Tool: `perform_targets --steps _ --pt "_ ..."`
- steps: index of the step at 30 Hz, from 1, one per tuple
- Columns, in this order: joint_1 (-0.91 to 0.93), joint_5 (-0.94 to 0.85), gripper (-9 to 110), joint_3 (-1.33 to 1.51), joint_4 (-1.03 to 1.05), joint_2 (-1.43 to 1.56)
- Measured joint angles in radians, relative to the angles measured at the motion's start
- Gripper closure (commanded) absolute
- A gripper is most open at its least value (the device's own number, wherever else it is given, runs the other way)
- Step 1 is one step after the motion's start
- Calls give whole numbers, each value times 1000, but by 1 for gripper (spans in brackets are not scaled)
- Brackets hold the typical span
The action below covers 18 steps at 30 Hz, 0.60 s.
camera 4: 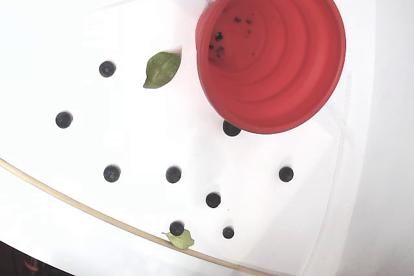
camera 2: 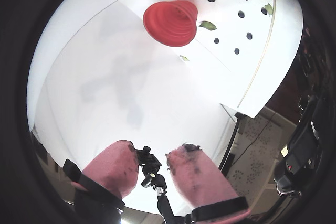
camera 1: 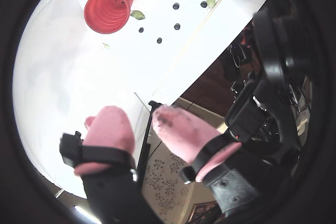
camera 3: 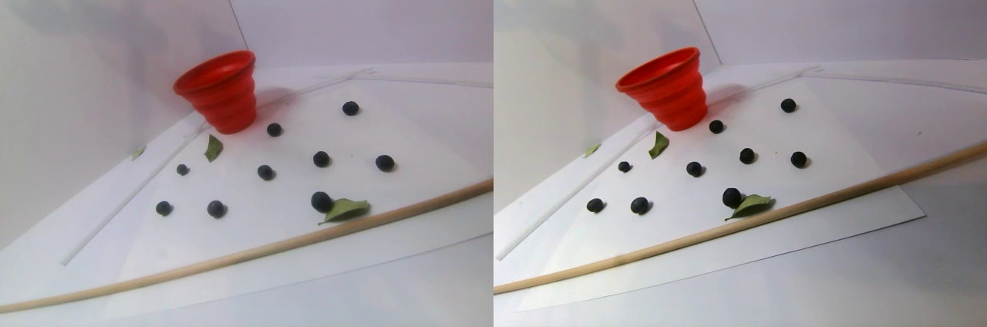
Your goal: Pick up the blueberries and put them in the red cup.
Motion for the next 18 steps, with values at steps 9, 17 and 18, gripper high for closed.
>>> perform_targets --steps 9,17,18 --pt "-40 -52 90 0 -8 0" --pt "-57 -169 91 -67 -46 -97" --pt "-57 -190 91 -86 -51 -121"
